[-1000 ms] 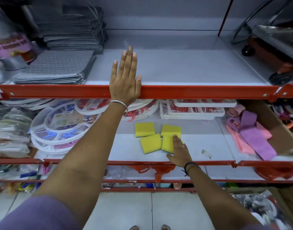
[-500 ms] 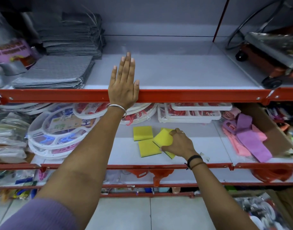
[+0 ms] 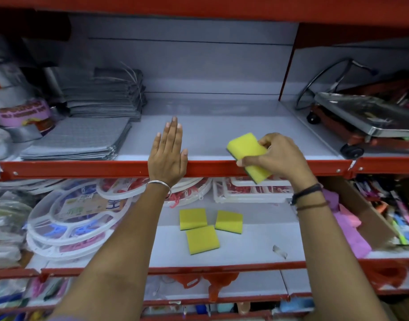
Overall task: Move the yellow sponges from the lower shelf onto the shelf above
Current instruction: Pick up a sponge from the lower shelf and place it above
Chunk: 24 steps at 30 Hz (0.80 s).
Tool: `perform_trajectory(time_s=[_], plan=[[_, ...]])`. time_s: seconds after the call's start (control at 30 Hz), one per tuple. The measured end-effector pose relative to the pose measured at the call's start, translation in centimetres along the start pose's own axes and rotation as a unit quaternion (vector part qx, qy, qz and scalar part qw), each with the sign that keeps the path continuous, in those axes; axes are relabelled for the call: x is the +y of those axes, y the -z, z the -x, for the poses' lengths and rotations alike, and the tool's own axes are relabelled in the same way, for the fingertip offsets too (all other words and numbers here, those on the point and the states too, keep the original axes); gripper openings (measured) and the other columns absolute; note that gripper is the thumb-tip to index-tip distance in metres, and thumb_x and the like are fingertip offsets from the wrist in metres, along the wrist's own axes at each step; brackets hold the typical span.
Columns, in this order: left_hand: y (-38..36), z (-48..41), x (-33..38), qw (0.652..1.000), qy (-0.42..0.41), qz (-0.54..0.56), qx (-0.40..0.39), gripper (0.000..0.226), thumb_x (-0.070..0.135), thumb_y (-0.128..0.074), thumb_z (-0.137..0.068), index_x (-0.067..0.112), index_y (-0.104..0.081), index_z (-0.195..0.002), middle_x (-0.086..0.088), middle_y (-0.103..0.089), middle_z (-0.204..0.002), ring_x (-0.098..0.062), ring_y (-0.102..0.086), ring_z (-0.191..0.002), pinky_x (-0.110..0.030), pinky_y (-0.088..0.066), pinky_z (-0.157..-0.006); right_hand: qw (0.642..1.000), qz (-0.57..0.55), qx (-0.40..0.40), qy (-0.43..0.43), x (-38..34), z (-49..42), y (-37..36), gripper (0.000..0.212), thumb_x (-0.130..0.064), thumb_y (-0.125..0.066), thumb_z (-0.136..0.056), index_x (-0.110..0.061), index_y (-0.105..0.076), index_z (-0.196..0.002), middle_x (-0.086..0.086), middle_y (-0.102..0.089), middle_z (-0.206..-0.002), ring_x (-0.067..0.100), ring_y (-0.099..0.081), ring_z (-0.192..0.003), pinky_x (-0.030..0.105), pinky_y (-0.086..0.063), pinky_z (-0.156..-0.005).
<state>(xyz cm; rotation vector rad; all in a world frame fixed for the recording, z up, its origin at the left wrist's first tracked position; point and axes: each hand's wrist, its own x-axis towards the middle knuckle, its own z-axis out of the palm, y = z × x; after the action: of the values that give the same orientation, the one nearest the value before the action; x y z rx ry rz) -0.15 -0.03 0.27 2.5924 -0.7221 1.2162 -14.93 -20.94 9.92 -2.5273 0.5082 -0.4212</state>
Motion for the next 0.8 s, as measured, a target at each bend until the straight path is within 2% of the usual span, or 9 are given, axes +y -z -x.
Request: perform_trajectory(time_s=[0.07, 0.17, 0.23, 0.33, 0.47, 0.57, 0.6, 0.67, 0.8], plan=[[0.0, 0.0, 0.0, 1.000, 0.002, -0.002, -0.004, 0.059, 0.029, -0.025, -0.093, 0.004, -0.020, -0.146, -0.013, -0.024, -0.154, -0.022, -0.016, -0.143, -0.033, -0.005, -0.118, 0.999, -0.012, 0.028, -0.039, 0.1, -2.1, 0.3, 0.066, -0.051, -0.082, -0.054, -0.010, -0.062, -0.102, 0.004, -0.057, -0.096, 0.025, -0.054, -0.091, 0.035, -0.045, -0.075], [-0.1, 0.1, 0.0, 1.000, 0.001, -0.001, -0.006, 0.060, 0.029, -0.027, -0.092, 0.004, -0.020, -0.146, -0.013, -0.024, -0.154, -0.022, -0.017, -0.143, -0.033, -0.006, -0.118, 0.994, -0.015, 0.040, -0.096, 0.9, -5.1, -0.3, 0.061, -0.049, -0.082, -0.057, -0.006, -0.064, -0.097, 0.010, -0.058, -0.096, 0.032, -0.060, -0.101, 0.036, -0.047, -0.077], [-0.1, 0.0, 0.0, 1.000, 0.000, 0.001, -0.001, 0.060, 0.029, -0.028, -0.091, 0.003, -0.022, -0.146, -0.013, -0.026, -0.153, -0.022, -0.018, -0.142, -0.033, -0.007, -0.117, 0.993, -0.003, 0.044, -0.113, 1.6, -6.8, -1.1, 0.060, -0.049, -0.080, -0.058, -0.007, -0.062, -0.097, 0.014, -0.062, -0.104, 0.035, -0.060, -0.105, 0.036, -0.046, -0.076], [-0.2, 0.0, -0.1, 1.000, -0.003, 0.004, 0.009, 0.059, 0.028, -0.029, -0.091, 0.003, -0.025, -0.144, -0.014, -0.028, -0.152, -0.023, -0.020, -0.141, -0.034, -0.009, -0.117, 0.990, 0.025, 0.032, -0.133, 2.4, -8.4, -2.1, 0.068, -0.047, -0.078, -0.064, -0.005, -0.057, -0.113, 0.016, -0.060, -0.122, 0.036, -0.056, -0.114, 0.037, -0.047, -0.084], [-0.3, 0.0, -0.1, 1.000, -0.005, 0.004, 0.012, 0.059, 0.028, -0.029, -0.091, 0.003, -0.026, -0.144, -0.014, -0.029, -0.152, -0.024, -0.021, -0.141, -0.034, -0.009, -0.117, 0.986, 0.059, -0.001, -0.159, 3.2, -9.4, -3.2, 0.076, -0.058, -0.075, -0.062, -0.008, -0.057, -0.117, 0.016, -0.058, -0.126, 0.035, -0.054, -0.116, 0.036, -0.048, -0.088], [-0.4, 0.1, -0.1, 1.000, -0.005, -0.001, 0.015, 0.059, 0.028, -0.028, -0.092, 0.003, -0.025, -0.144, -0.014, -0.028, -0.152, -0.023, -0.020, -0.141, -0.033, -0.009, -0.117, 0.983, 0.066, -0.006, -0.171, 3.5, -9.6, -3.6, 0.091, -0.072, -0.065, -0.064, -0.008, -0.050, -0.126, 0.018, -0.049, -0.133, 0.036, -0.047, -0.123, 0.040, -0.044, -0.097], [-0.4, 0.1, -0.1, 1.000, -0.005, -0.002, 0.019, 0.059, 0.029, -0.028, -0.092, 0.003, -0.024, -0.144, -0.014, -0.028, -0.152, -0.023, -0.020, -0.141, -0.033, -0.009, -0.117, 0.983, 0.059, 0.005, -0.175, 3.4, -9.2, -3.4, 0.097, -0.075, -0.062, -0.063, -0.005, -0.047, -0.129, 0.019, -0.045, -0.135, 0.036, -0.044, -0.126, 0.042, -0.043, -0.100], [-0.5, 0.1, -0.1, 1.000, -0.004, -0.001, 0.026, 0.059, 0.029, -0.028, -0.092, 0.003, -0.023, -0.145, -0.014, -0.028, -0.152, -0.023, -0.019, -0.141, -0.033, -0.009, -0.117, 0.985, 0.016, 0.077, -0.156, 2.8, -7.7, -3.3, 0.101, -0.075, -0.064, -0.062, 0.001, -0.046, -0.128, 0.020, -0.043, -0.134, 0.037, -0.041, -0.127, 0.044, -0.041, -0.101], [-0.8, 0.2, -0.2, 0.999, -0.005, -0.002, 0.044, 0.058, 0.028, -0.028, -0.092, 0.003, -0.023, -0.144, -0.015, -0.030, -0.151, -0.023, -0.020, -0.141, -0.033, -0.010, -0.117, 0.970, -0.076, 0.230, -0.007, 1.9, -0.8, -4.8, 0.069, -0.053, -0.069, -0.075, -0.004, -0.053, -0.121, 0.015, -0.052, -0.120, 0.033, -0.050, -0.112, 0.039, -0.040, -0.097]])
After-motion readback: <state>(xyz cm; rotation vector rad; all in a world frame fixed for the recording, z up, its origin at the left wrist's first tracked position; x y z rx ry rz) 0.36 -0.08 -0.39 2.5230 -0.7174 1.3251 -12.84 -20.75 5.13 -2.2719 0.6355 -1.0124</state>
